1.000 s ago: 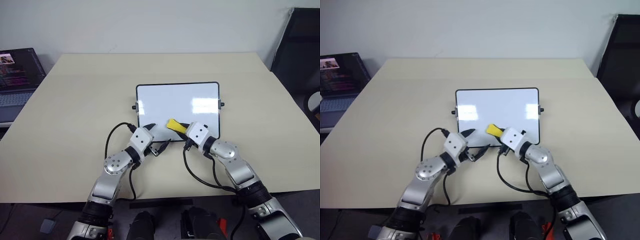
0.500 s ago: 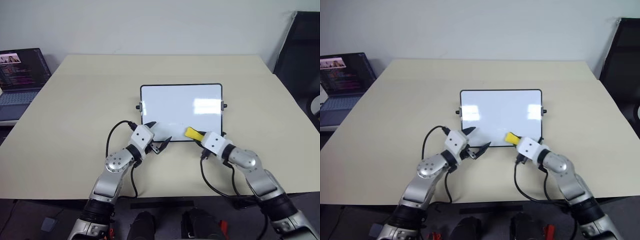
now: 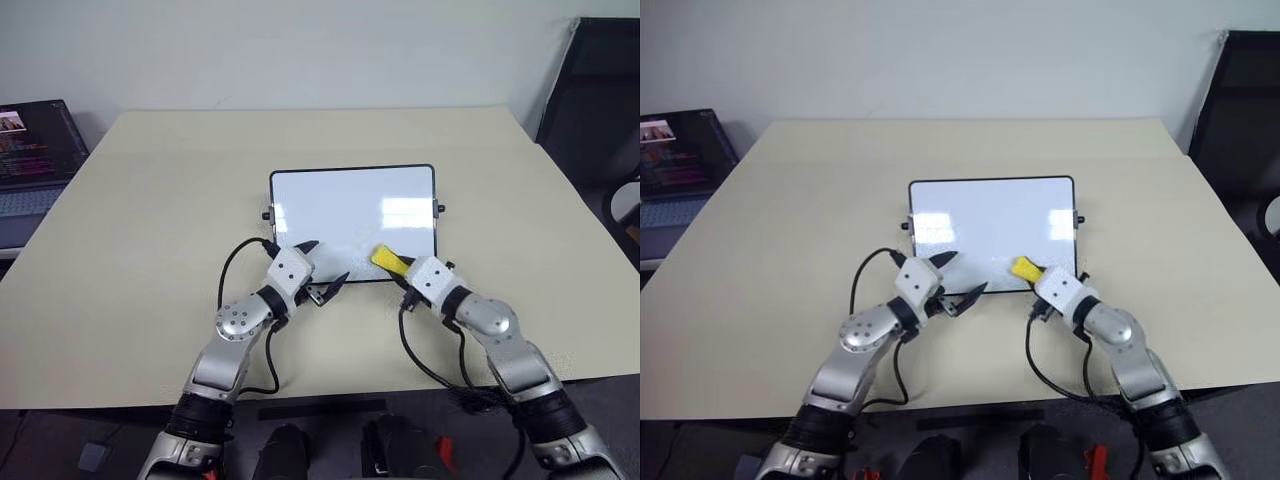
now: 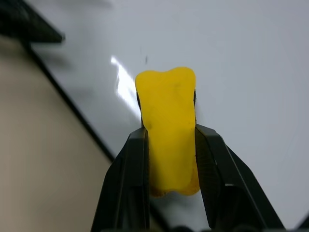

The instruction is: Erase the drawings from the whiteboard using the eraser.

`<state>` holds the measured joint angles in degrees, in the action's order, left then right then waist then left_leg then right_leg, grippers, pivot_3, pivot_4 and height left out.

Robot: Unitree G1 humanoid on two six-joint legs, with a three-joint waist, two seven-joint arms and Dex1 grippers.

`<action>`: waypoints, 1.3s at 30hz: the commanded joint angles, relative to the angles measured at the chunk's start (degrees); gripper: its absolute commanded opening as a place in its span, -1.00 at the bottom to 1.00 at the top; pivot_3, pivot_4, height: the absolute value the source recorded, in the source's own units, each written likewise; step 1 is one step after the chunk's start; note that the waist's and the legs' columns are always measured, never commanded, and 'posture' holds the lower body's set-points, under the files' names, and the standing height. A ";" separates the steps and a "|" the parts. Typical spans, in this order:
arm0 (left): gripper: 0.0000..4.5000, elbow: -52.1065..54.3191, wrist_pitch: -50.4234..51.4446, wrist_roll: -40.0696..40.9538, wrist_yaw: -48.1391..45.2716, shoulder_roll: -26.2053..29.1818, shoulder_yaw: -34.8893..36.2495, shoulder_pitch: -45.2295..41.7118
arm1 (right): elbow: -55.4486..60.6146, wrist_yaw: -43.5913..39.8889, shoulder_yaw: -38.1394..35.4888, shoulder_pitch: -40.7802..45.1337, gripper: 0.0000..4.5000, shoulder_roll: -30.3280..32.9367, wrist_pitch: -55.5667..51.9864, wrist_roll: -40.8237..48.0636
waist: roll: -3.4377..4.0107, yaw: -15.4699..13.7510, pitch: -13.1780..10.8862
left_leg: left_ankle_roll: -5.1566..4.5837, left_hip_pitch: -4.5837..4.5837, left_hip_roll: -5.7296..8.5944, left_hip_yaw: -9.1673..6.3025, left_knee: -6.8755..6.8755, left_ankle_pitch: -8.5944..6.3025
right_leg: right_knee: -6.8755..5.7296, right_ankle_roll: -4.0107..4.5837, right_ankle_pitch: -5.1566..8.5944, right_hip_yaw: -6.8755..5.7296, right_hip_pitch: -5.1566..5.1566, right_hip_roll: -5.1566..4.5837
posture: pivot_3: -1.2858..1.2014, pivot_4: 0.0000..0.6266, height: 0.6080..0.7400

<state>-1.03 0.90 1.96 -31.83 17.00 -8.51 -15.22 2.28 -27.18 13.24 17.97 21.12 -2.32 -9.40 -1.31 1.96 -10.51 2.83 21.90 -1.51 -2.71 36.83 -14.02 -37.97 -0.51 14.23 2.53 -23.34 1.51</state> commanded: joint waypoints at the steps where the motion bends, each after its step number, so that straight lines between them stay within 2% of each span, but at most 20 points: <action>1: 1.00 0.54 -1.27 0.39 0.41 -0.25 0.55 -0.68 | -2.00 1.14 1.56 2.55 -0.55 -2.16 3.32 -0.87 | 0.00 -0.10 0.00 | 0.00 0.03 0.00 -0.01 -0.02 0.00 | 0.01 0.01 0.01 0.00 -0.02 0.00 | 0.03 -0.52 1.00; 6: 1.00 0.64 -1.25 0.34 0.78 -0.15 0.84 -0.72 | -6.61 1.59 3.30 5.63 -0.55 -3.61 4.21 -2.99 | 0.00 -0.17 0.00 | 0.01 0.11 0.01 -0.03 -0.02 -0.01 | 0.03 0.02 0.01 0.02 -0.06 -0.03 | 0.03 -0.52 1.00; 14: 1.00 1.21 -0.93 0.47 1.13 0.23 1.04 -0.95 | -10.22 0.43 3.51 6.30 -0.55 -1.00 0.35 -5.89 | 0.00 -0.17 0.01 | 0.00 -0.08 0.00 -0.03 0.09 0.00 | -0.08 0.02 0.00 0.01 0.08 -0.03 | 0.03 -0.52 1.00; 24: 1.00 0.44 -1.01 0.47 0.81 -0.26 0.16 -1.75 | -1.08 -1.99 -3.14 -3.02 -0.55 4.47 -9.73 -2.03 | -0.08 -0.51 0.05 | -0.01 -0.07 0.05 -0.03 0.13 0.01 | -0.04 -0.02 -0.02 0.01 0.14 -0.15 | 0.03 -0.52 1.00; 29: 1.00 -0.66 -1.39 0.66 0.30 -0.57 -0.04 -2.38 | 2.44 -1.73 -5.32 -5.89 -0.55 6.92 -11.53 -1.54 | -0.09 -0.34 0.06 | -0.03 -0.11 0.08 -0.01 0.15 0.02 | -0.05 -0.02 -0.02 -0.01 0.15 -0.13 | 0.03 -0.52 1.00; 39: 1.00 -2.12 -2.15 0.45 -0.69 -1.67 -0.60 -3.33 | 7.16 -0.25 -5.77 -6.03 -0.55 4.97 -11.78 -0.13 | -0.09 -0.29 0.06 | -0.03 -0.08 0.09 0.00 0.13 0.02 | -0.02 -0.03 -0.03 -0.01 0.13 -0.12 | 0.03 -0.52 1.00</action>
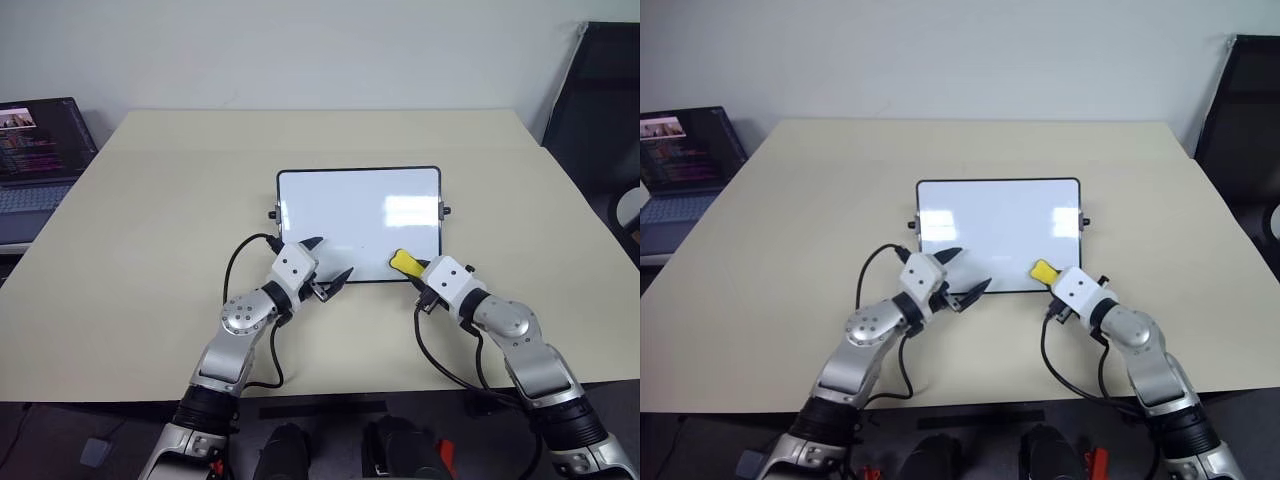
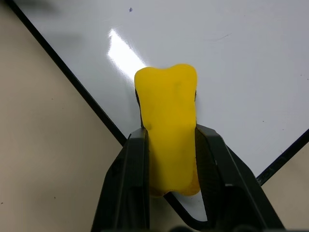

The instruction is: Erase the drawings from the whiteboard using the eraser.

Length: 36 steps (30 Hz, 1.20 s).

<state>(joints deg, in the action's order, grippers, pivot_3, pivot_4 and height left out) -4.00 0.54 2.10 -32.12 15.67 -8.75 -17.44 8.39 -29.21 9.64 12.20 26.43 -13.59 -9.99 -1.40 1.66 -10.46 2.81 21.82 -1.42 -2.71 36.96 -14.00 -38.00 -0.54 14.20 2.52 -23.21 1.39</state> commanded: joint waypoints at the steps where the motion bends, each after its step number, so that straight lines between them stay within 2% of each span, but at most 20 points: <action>1: 1.00 0.96 -1.96 0.45 -0.64 -0.39 -0.41 -1.04 | 1.81 2.13 -3.12 -0.52 -0.55 -0.85 -0.29 1.46 | 0.00 0.01 0.00 | 0.00 0.00 0.00 0.00 0.00 0.00 | 0.00 0.00 0.00 0.00 0.00 0.00 | 0.03 -0.52 1.00; 4: 1.00 2.27 -2.57 2.42 -2.75 -0.97 -0.78 -0.34 | 4.25 3.00 -5.82 -1.73 -0.55 -1.53 -0.24 3.76 | 0.00 0.00 0.00 | 0.00 0.08 0.00 -0.01 -0.03 0.00 | 0.01 0.00 0.00 0.01 -0.06 0.00 | 0.03 -0.52 1.00; 10: 1.00 8.42 0.89 11.40 -12.97 -2.02 -4.33 2.02 | 13.93 4.55 -12.84 -4.58 -0.55 -1.10 -6.13 7.05 | 0.02 -0.04 -0.02 | 0.02 0.33 -0.01 -0.02 -0.13 -0.02 | 0.10 0.00 0.03 0.02 -0.26 0.00 | 0.03 -0.52 1.00; 17: 1.00 8.71 7.13 18.10 -21.82 -0.81 -5.52 -0.90 | 20.11 4.85 -20.06 -9.13 -0.55 2.17 -19.77 7.90 | 0.02 0.02 -0.02 | 0.02 0.22 -0.02 -0.05 -0.08 -0.02 | 0.03 0.03 0.05 0.00 -0.23 0.09 | 0.03 -0.52 1.00; 26: 1.00 1.99 7.12 19.60 -35.42 1.67 -6.98 -6.99 | 16.49 5.55 -25.31 -9.36 -0.55 2.11 -35.00 11.69 | 0.03 0.24 -0.02 | 0.00 0.21 -0.03 0.06 -0.16 -0.03 | 0.07 0.05 0.06 -0.02 -0.26 0.15 | 0.03 -0.52 1.00; 36: 1.00 2.11 6.79 19.19 -36.70 1.19 -6.51 -6.59 | 14.43 7.87 -27.00 -4.65 -0.55 0.44 -41.67 16.45 | 0.05 0.20 -0.03 | 0.00 0.24 -0.04 0.05 -0.13 -0.03 | 0.06 0.05 0.06 -0.01 -0.28 0.17 | 0.03 -0.52 1.00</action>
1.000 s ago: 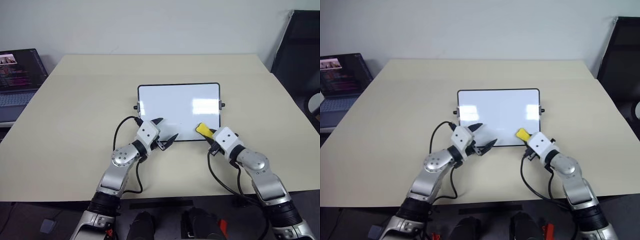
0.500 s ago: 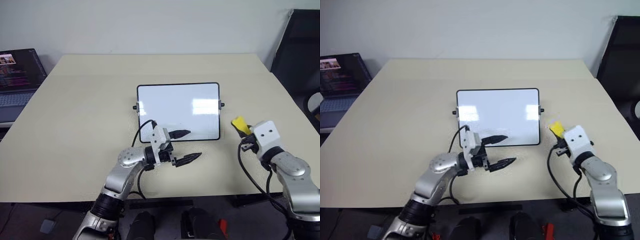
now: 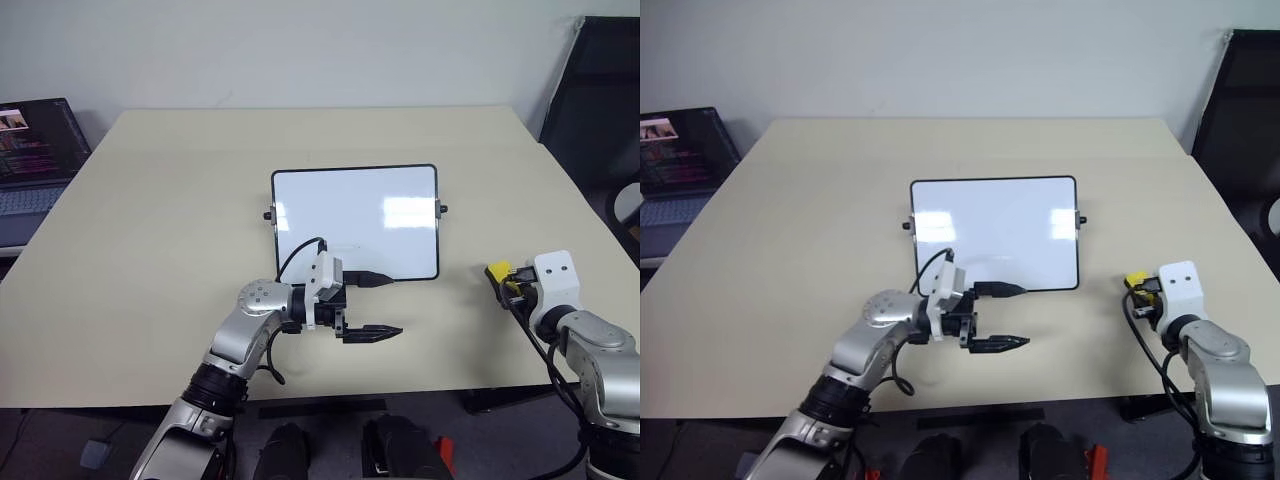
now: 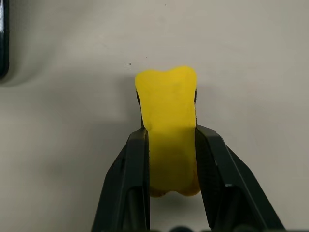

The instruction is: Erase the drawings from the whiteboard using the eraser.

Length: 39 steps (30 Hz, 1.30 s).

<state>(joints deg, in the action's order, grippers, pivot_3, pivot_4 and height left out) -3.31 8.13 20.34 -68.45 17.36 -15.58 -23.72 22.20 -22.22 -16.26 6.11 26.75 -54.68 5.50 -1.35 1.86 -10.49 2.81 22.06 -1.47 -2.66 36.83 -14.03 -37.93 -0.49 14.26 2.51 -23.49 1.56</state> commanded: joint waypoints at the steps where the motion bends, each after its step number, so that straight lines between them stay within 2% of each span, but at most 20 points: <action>1: 1.00 1.63 -0.94 0.75 -0.16 -0.50 0.19 0.03 | 0.25 1.14 -0.90 1.90 -0.55 -0.06 -0.67 1.29 | 0.00 0.01 0.00 | 0.00 0.00 0.00 0.01 -0.01 0.00 | 0.01 0.00 0.00 0.00 0.00 0.00 | 0.03 -0.52 1.00; 20: 1.00 4.30 0.27 0.90 0.61 0.34 0.25 2.10 | -3.16 2.80 -0.33 4.30 -0.55 0.83 -4.42 3.11 | 0.00 0.00 0.00 | -0.01 0.00 -0.02 -0.01 0.00 -0.01 | 0.00 0.00 0.00 0.02 0.00 0.02 | 0.03 -0.52 1.00; 22: 1.00 4.19 0.09 0.75 0.67 0.40 0.39 1.99 | -3.07 3.16 -0.43 4.29 -0.25 0.67 -4.49 3.20 | 0.01 0.00 0.00 | -0.01 0.00 -0.02 -0.01 0.00 -0.01 | 0.00 0.00 0.00 0.02 0.00 0.02 | 0.03 -0.52 1.00; 24: 1.00 3.99 0.07 0.60 0.84 0.41 0.52 1.78 | -3.15 3.59 -0.59 4.20 -0.05 0.64 -4.13 3.06 | 0.01 0.00 0.00 | -0.01 0.00 -0.02 -0.01 0.00 -0.01 | 0.00 0.00 0.00 0.02 0.00 0.02 | 0.03 -0.52 1.00; 30: 1.00 3.49 -0.47 0.35 1.01 0.42 0.67 1.35 | -3.28 4.46 -0.86 4.31 0.95 0.39 -3.45 3.36 | 0.02 0.05 -0.01 | -0.01 0.01 -0.03 0.00 -0.02 -0.01 | 0.00 0.00 0.00 0.02 -0.03 0.03 | 0.03 -0.52 1.00; 34: 1.00 3.32 -0.70 0.31 1.09 0.55 0.78 1.26 | -2.92 5.43 -1.39 4.57 0.98 0.10 -3.20 3.29 | 0.02 0.05 -0.01 | -0.01 0.01 -0.03 0.01 -0.02 -0.01 | 0.00 0.00 0.00 0.02 -0.02 0.03 | 0.03 -0.52 1.00; 39: 1.00 5.63 0.23 0.42 4.50 1.67 2.93 2.91 | 3.39 7.61 -4.53 3.29 0.98 -3.18 -4.89 5.06 | 0.03 0.06 -0.02 | -0.01 0.01 -0.06 0.00 -0.03 -0.01 | 0.00 0.01 0.00 0.03 -0.04 0.06 | 0.03 -0.52 1.00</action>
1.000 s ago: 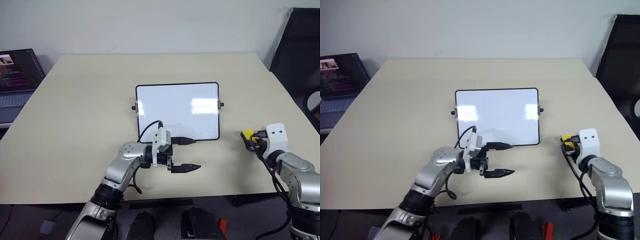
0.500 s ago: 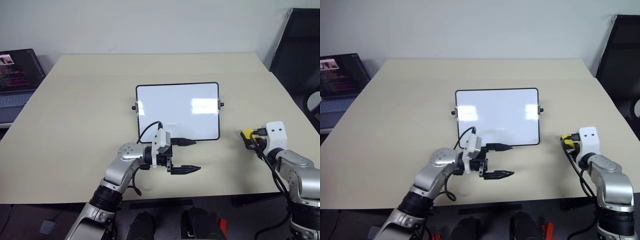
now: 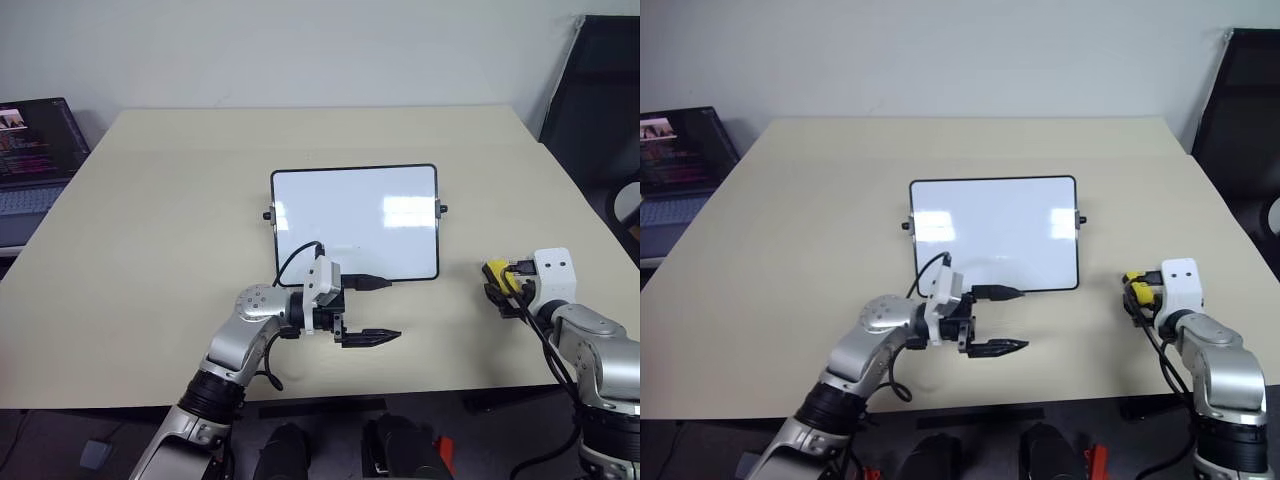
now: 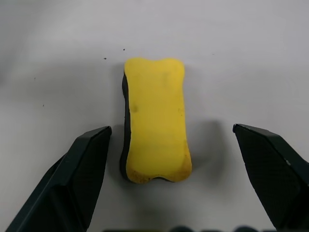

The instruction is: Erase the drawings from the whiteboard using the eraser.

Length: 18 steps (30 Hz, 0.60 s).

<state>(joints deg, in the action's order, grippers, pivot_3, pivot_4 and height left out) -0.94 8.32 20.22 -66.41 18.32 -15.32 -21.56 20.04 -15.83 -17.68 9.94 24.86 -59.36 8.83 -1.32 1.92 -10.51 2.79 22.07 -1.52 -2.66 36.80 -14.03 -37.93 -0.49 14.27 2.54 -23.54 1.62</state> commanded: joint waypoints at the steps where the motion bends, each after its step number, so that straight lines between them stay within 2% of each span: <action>1: 1.00 3.68 0.26 0.49 3.37 0.96 3.02 1.14 | 6.55 1.52 -3.72 -0.80 0.98 -1.97 -0.34 2.15 | 0.00 0.01 0.00 | 0.00 0.00 -0.02 -0.02 -0.02 0.00 | 0.00 0.00 0.00 0.02 0.00 0.01 | 0.03 -0.52 1.00; 3: 1.00 4.88 0.83 0.62 4.89 1.40 3.66 2.39 | 8.87 2.81 -5.59 -1.29 0.98 -4.73 0.10 3.55 | 0.00 -0.02 0.00 | 0.00 0.00 -0.04 -0.04 -0.04 0.00 | 0.01 0.01 0.00 0.04 0.00 0.02 | 0.03 -0.52 1.00; 5: 1.00 7.39 1.51 -0.34 10.39 0.64 5.17 5.30 | 13.30 3.42 -6.87 -4.28 0.98 -9.06 1.82 5.70 | 0.01 -0.05 0.00 | 0.00 0.02 -0.05 -0.07 -0.05 0.00 | 0.01 0.01 0.01 0.04 -0.01 0.02 | 0.03 -0.52 1.00; 9: 1.00 12.96 2.45 -1.89 21.51 -2.11 8.22 11.44 | 18.99 3.56 -4.94 -11.18 0.98 -13.63 8.85 6.46 | 0.05 -0.07 -0.02 | 0.01 0.13 -0.09 -0.14 -0.14 -0.01 | 0.08 0.05 0.04 0.08 -0.08 0.00 | 0.03 -0.52 1.00; 13: 1.00 17.18 1.29 -5.46 29.99 -3.88 9.38 16.93 | 20.67 3.46 -0.93 -17.25 0.98 -13.75 18.71 3.38 | 0.06 -0.05 -0.03 | 0.01 0.15 -0.10 -0.10 -0.10 0.00 | 0.04 0.04 0.03 0.12 -0.12 -0.07 | 0.03 -0.52 1.00; 16: 1.00 19.38 -0.33 -8.61 36.73 -5.60 10.67 22.13 | 21.89 2.69 2.57 -22.91 0.98 -14.42 30.28 0.50 | 0.09 -0.05 -0.01 | 0.01 0.06 -0.08 -0.10 -0.10 0.00 | 0.04 0.07 0.05 0.11 -0.08 -0.10 | 0.03 -0.52 1.00; 18: 1.00 20.53 -1.36 -10.06 39.41 -6.30 10.94 24.91 | 21.15 3.35 3.79 -26.11 0.98 -15.49 35.03 -0.46 | 0.08 -0.05 -0.02 | 0.02 0.02 -0.11 -0.09 -0.17 -0.01 | 0.06 0.34 0.21 0.09 -0.07 -0.28 | 0.03 -0.52 1.00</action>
<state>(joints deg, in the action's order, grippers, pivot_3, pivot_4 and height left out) 16.14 9.21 11.52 -29.37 12.45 -5.16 2.77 39.65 -12.51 -14.34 -15.49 9.90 -29.34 9.43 -1.24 1.87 -10.52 2.81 22.10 -1.64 -2.76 36.62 -14.04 -37.87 -0.05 14.54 2.61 -23.62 1.33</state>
